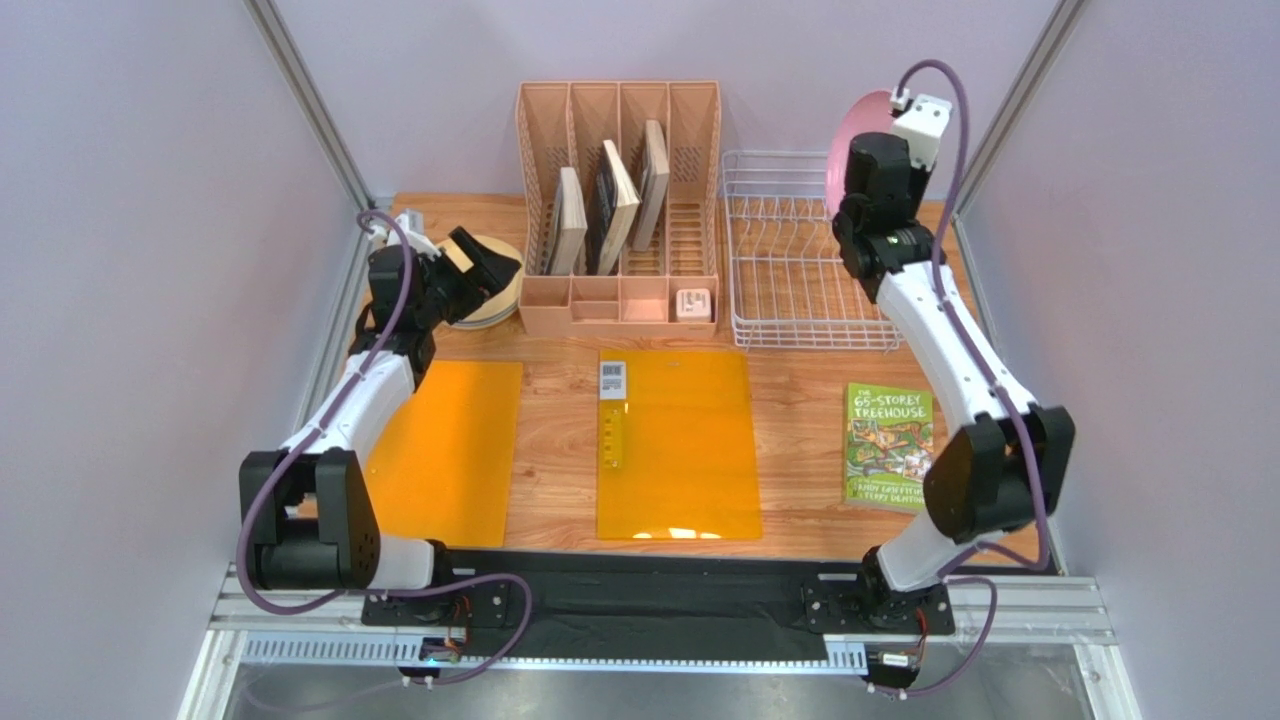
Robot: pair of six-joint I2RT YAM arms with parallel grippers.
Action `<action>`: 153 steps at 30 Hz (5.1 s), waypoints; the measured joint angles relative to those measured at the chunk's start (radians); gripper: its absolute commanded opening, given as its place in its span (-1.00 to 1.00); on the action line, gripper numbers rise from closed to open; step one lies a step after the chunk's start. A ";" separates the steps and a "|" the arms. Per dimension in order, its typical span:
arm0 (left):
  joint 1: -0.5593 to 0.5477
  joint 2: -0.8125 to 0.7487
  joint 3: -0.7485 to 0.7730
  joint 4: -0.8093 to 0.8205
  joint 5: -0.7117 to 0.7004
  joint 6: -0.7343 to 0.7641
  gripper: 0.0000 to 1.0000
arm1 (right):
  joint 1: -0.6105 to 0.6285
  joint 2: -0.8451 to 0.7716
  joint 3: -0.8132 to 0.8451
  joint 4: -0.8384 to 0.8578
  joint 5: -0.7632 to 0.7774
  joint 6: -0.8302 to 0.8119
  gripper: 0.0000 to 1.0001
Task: Unload the plates from the dish rack
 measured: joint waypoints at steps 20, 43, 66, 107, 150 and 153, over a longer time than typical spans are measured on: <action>-0.220 0.130 0.110 0.086 0.172 -0.003 0.99 | 0.036 -0.240 -0.395 -0.165 -0.994 0.454 -1.00; -0.379 0.224 0.199 0.119 0.153 0.000 -0.74 | 0.058 -0.183 -0.378 -0.102 -1.177 0.507 -1.00; -0.374 0.056 0.217 -0.111 -0.095 0.200 -1.00 | 0.058 -0.192 -0.373 -0.091 -1.163 0.494 0.46; 0.190 0.238 0.167 -0.098 -0.443 0.159 -1.00 | -0.039 -0.185 -0.356 -0.152 -1.049 0.411 0.54; 0.097 0.383 0.226 -0.090 -0.386 0.137 0.99 | -0.039 -0.113 -0.323 -0.179 -1.009 0.373 0.58; 0.061 0.271 0.183 -0.111 -0.389 0.156 0.99 | -0.038 -0.164 -0.351 -0.182 -0.961 0.354 0.58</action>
